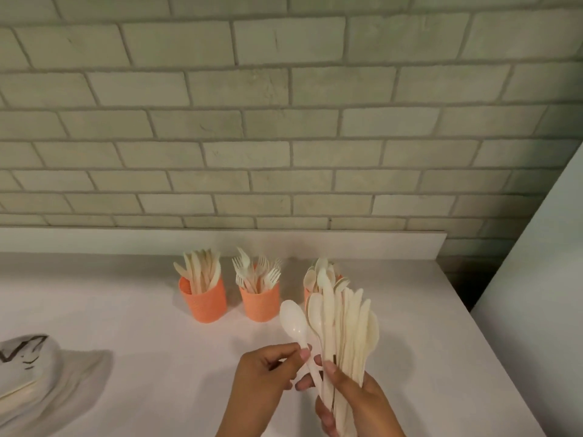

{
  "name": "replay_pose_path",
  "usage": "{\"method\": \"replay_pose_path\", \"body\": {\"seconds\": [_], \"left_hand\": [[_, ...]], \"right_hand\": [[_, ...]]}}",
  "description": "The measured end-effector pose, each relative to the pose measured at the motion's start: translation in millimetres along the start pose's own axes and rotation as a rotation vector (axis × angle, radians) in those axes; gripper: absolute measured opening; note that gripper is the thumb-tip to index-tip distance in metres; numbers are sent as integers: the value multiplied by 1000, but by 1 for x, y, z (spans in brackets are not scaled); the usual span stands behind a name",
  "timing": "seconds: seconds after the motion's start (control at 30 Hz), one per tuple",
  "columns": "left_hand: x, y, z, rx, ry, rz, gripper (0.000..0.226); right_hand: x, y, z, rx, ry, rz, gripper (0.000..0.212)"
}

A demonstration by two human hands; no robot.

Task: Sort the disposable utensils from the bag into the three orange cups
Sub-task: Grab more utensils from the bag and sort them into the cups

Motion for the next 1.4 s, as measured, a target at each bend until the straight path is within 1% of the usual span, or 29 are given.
{"method": "replay_pose_path", "body": {"seconds": [0.07,0.2,0.27,0.33,0.5,0.57,0.67,0.8,0.9,1.0,1.07,1.13,1.17,1.23,1.3,1.33,1.37,1.4], "left_hand": [[-5,-2,-3,60,12,1,23],[-9,-8,-9,98,-25,31,28],[-10,-9,-12,107,-47,57,23],[-9,-12,-13,110,-61,119,17],[-7,-20,-7,71,-79,230,15],[-8,-21,-4,89,-77,243,17],[-10,-21,2,77,-69,235,18],[-10,-20,4,36,-65,188,24],[-11,-19,3,23,-66,144,21],[-13,-20,6,23,-58,116,18],[-20,-16,6,59,-67,57,22],[-34,-4,-2,86,-121,-45,31],[-44,3,-7,89,-159,-96,32],[-67,12,-19,100,-224,-167,27],[-90,9,-27,88,-287,-186,19],[-101,3,-29,37,-319,-191,17],[-111,-4,-28,-31,-343,-196,18],[-121,-12,-25,-96,-349,-204,25]], "right_hand": [[-1,5,4,-63,23,-66,39],[-1,3,10,-47,69,-116,37],[0,3,9,-10,70,-153,38],[2,6,7,31,67,-201,39],[5,4,9,121,112,-279,38],[6,2,12,132,132,-291,35],[5,3,15,182,128,-297,35],[5,0,19,285,144,-268,31],[6,1,19,323,151,-280,22],[3,8,16,278,156,-338,19],[-1,24,11,203,160,-426,16],[-5,44,6,81,147,-495,14],[-6,52,4,23,133,-503,14],[-5,62,2,-51,103,-491,15],[-3,69,4,-27,103,-476,16],[-1,70,5,2,109,-472,16],[-1,71,6,23,113,-468,16],[-1,71,7,34,114,-461,16]]}}
Point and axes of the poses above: each hand's wrist, its own x-axis away from the middle knuckle, its own y-axis out of the back of the hand, z = x × y, the point moved 8 cm from there along -x, towards the middle knuckle, and after that the axes turned 2 degrees about -y, right-handed, at the moved point
